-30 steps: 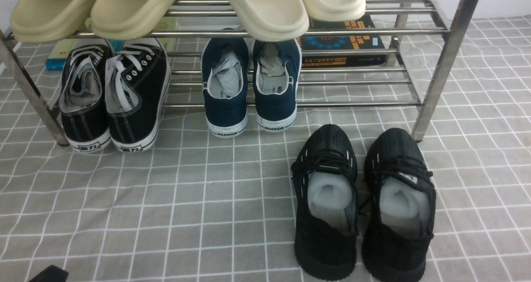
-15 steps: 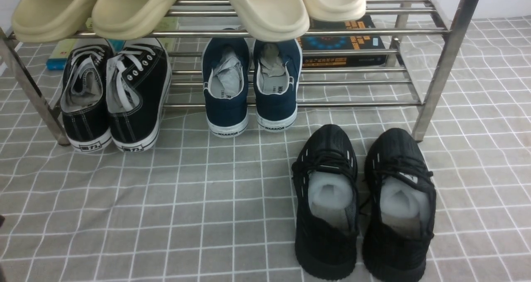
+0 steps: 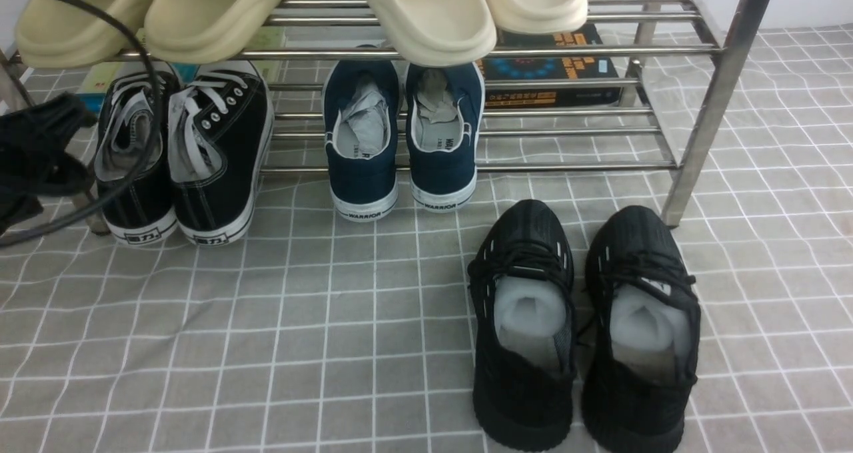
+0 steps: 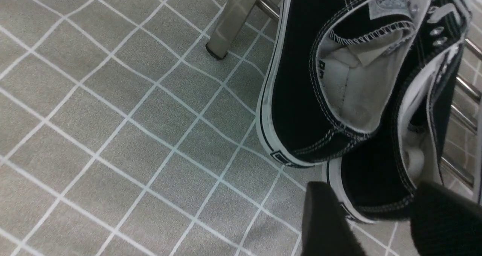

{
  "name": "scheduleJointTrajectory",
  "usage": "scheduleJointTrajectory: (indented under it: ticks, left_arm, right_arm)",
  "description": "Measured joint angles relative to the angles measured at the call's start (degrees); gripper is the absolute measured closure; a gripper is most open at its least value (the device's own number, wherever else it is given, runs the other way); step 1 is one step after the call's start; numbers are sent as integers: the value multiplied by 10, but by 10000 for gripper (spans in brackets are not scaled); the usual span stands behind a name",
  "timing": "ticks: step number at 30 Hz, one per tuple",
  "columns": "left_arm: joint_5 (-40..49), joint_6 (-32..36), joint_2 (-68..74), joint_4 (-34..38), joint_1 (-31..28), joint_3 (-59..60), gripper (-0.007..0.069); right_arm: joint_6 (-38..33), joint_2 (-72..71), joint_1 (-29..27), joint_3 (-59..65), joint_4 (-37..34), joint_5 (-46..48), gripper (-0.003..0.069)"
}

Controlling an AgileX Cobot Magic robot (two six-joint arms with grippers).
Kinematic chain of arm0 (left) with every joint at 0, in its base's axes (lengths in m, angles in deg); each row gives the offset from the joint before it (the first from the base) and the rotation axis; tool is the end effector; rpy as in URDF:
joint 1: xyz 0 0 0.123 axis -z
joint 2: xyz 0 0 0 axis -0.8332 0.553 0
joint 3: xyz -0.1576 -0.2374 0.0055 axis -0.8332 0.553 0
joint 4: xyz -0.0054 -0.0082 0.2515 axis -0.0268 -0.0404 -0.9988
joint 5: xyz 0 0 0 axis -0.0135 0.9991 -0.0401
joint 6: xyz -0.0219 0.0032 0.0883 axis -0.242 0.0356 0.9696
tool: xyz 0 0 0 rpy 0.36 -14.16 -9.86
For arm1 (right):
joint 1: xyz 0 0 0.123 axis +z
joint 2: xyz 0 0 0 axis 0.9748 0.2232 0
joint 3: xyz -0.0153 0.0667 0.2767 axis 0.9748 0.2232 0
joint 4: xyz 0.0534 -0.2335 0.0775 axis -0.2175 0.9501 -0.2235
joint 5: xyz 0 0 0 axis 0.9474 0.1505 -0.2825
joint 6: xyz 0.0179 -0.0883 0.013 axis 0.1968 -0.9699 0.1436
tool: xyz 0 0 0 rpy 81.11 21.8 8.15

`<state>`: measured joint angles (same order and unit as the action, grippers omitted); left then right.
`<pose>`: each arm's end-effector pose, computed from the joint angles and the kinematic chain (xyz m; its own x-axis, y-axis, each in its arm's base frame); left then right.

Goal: Take the shoes off the shelf with your hand from the grey coffee tablecloth.
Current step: 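Grasp the leftmost shoe on the bottom shelf of the shoe rack with the left gripper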

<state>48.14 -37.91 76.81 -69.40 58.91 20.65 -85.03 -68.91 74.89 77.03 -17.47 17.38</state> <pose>0.2582 0.0004 0.3181 -0.5023 -0.5779 -0.6432 -0.4458 0.8104 -0.3800 0.0521 -0.0017 0.1742 -0.2997 0.0132 -0.9539 0.0353 0.9994 0.0027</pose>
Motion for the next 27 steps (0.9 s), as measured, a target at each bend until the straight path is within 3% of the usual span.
scheduleJointTrajectory:
  ticks: [4, 10, 17, 21, 23, 25, 27]
  left_arm:
    - [0, 0, 89, -8, 0, -41, 186]
    - [-18, -26, 131, -59, 0, -57, 174]
    - [-34, -142, 179, -190, 0, -59, 174]
    - [-54, -196, 210, -212, 0, -60, 181]
    - [-62, -209, 218, -216, 0, -60, 193]
    - [-71, -221, 233, -218, 0, -60, 274]
    - [-70, -225, 239, -218, 0, -60, 408]
  right_arm:
    - [0, 0, 0, 0, 0, 0, 438]
    - [0, 0, 0, 0, 0, 0, 433]
    - [0, 0, 0, 0, 0, 0, 428]
    - [0, 0, 0, 0, 0, 0, 428]
    - [0, 0, 0, 0, 0, 0, 428]
    - [0, 0, 0, 0, 0, 0, 426]
    - [0, 0, 0, 0, 0, 0, 424]
